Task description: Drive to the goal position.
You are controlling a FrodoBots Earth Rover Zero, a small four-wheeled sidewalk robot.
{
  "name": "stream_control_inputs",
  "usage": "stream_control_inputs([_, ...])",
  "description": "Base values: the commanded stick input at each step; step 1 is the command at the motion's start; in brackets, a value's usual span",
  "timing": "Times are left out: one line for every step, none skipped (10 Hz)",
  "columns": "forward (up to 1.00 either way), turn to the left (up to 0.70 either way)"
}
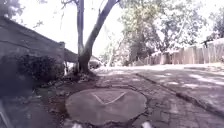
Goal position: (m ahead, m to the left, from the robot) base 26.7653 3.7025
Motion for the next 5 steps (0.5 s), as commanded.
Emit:
stream_control_inputs([0.7, -0.35])
stream_control_inputs([0.7, -0.35])
stream_control_inputs([0.7, -0.35])
stream_control_inputs([0.7, -0.35])
stream_control_inputs([0.7, -0.35])
